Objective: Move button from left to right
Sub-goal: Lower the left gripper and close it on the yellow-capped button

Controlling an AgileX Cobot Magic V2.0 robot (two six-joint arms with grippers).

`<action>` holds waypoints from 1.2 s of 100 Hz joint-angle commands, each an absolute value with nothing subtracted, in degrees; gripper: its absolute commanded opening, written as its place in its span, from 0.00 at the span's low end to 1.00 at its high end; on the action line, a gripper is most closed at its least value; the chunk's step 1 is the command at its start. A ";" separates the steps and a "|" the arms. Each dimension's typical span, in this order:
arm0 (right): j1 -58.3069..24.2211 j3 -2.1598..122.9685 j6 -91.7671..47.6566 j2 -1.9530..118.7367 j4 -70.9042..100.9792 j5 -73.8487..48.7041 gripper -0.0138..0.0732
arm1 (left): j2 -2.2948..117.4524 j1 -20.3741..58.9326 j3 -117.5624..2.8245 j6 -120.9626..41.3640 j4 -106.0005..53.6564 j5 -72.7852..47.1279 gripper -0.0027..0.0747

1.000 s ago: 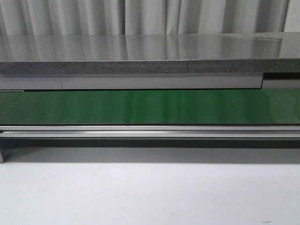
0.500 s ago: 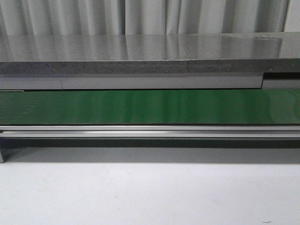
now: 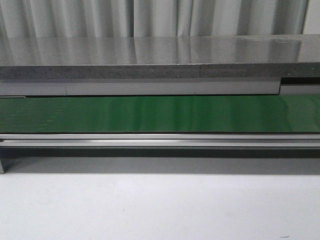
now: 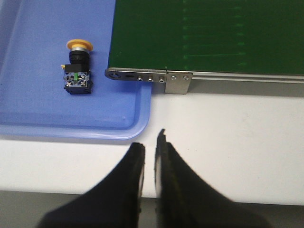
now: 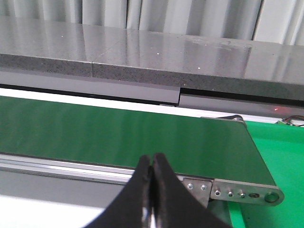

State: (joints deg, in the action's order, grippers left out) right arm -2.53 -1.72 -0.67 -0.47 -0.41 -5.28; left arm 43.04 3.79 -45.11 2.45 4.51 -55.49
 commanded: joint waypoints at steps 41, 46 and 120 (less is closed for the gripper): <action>-2.68 -1.69 -0.69 -1.49 -1.03 -1.07 0.08 | 43.27 4.02 -47.02 2.55 5.40 -50.80 0.91; -2.68 -1.69 -0.69 -1.49 -1.03 -1.07 0.08 | 43.27 4.02 -47.02 2.55 5.03 -50.82 0.90; -2.68 -1.69 -0.69 -1.49 -1.03 -1.07 0.08 | 70.84 -6.83 -69.04 0.96 7.29 -52.54 0.87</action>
